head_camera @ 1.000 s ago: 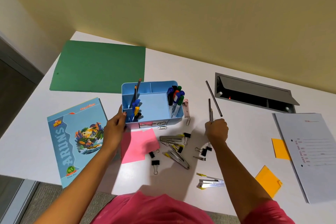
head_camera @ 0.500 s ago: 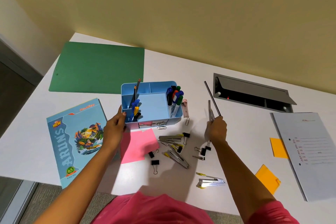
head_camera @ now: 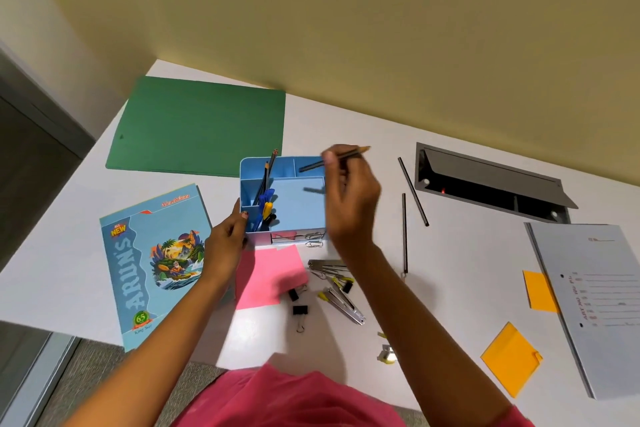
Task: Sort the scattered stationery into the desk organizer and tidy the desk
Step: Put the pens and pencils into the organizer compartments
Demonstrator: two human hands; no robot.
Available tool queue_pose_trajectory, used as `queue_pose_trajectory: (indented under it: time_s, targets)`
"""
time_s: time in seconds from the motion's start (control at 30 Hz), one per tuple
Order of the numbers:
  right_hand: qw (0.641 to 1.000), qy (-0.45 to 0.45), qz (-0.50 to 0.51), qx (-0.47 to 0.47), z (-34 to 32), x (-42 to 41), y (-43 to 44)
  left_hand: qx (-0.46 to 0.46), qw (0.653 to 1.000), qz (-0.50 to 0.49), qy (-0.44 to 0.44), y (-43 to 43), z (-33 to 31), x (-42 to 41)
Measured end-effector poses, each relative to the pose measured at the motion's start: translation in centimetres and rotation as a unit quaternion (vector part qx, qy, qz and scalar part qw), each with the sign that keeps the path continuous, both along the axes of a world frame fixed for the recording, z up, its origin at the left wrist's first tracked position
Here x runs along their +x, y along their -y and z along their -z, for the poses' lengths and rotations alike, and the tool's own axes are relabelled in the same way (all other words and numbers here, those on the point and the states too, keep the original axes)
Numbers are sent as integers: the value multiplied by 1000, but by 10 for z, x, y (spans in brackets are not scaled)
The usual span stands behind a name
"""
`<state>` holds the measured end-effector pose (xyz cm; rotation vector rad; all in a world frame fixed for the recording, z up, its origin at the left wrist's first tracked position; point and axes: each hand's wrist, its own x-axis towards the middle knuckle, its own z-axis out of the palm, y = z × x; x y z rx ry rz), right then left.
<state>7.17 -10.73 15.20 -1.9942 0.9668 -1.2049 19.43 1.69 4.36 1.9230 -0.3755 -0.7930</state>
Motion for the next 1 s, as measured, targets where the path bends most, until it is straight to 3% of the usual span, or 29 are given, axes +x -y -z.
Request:
queue_pose_trajectory:
  time_s: [0.1,0.3,0.53,0.63,0.77,0.9,1.0]
  targets:
    - [992,-83,-65,68,10,27,-7,3,1000,0,-3,-1,1,2]
    - [965,-218,-128,72,33,49,-5,7,1000,4,9,0,3,3]
    - [972,-197,-110,73,30,38,1,2,1000,6,5,-1,7,4]
    - [990,-111,-66,51,26,20,9,-1,1000,6,-7,-1,6,4]
    - [994,-12,105,32,42,-22,36,6,1000,5,-3,0,4,3]
    - [964,-96,216,122,77,-74,65,7,1000,10,1,0,4,3]
    - [920,-211,247,221,109,-106,77,4,1000,10,-1,0,6,3]
